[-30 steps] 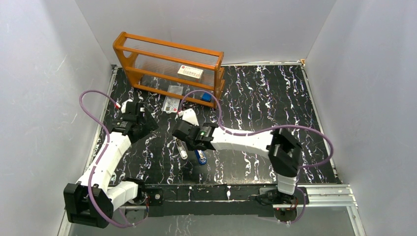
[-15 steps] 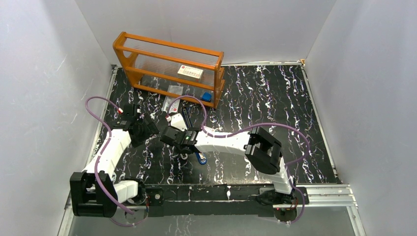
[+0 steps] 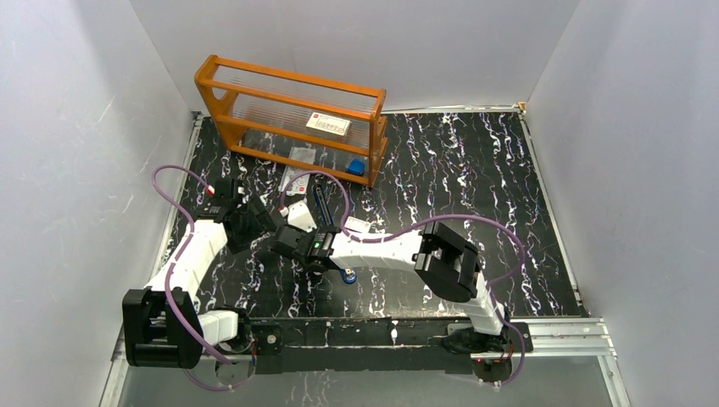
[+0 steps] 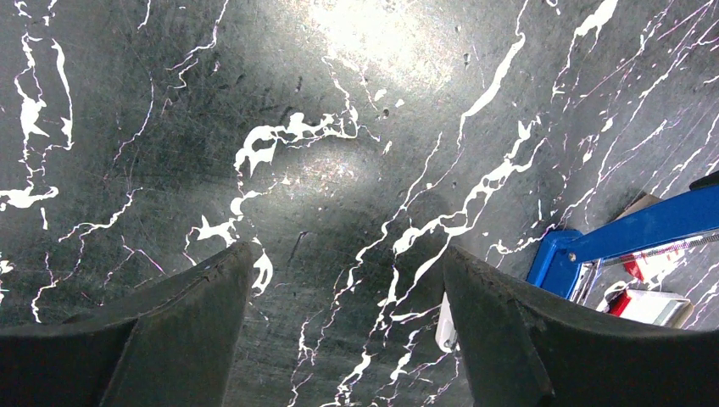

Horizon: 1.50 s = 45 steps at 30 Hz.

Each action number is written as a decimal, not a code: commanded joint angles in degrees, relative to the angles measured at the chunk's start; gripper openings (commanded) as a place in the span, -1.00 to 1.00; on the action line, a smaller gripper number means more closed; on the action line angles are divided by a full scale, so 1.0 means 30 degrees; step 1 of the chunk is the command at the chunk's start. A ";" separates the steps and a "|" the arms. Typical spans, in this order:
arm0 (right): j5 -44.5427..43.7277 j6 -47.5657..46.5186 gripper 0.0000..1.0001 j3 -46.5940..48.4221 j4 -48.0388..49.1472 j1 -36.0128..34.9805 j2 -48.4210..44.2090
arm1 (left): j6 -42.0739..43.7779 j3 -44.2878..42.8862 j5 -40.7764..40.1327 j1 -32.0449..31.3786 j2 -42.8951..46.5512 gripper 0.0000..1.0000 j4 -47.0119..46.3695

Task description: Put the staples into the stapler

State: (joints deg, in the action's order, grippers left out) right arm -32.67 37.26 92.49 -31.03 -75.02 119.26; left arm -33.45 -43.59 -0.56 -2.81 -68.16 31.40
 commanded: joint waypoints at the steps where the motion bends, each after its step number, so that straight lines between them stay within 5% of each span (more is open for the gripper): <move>1: -0.0508 -0.0258 -0.59 0.0431 0.0935 -0.0229 -0.0332 | 0.0223 -0.0088 0.0186 0.0101 0.0088 0.58 0.0053; 45: -0.0643 -0.0641 -0.60 -0.0403 0.1197 -0.0067 0.0284 | 0.0311 -0.0063 0.0186 0.0116 -0.0014 0.58 0.0110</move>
State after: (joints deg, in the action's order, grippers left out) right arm -32.86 35.55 91.96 -28.16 -75.40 119.42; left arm -33.12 -43.59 -0.40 -2.79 -68.18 31.31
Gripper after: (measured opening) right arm 0.238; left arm 0.791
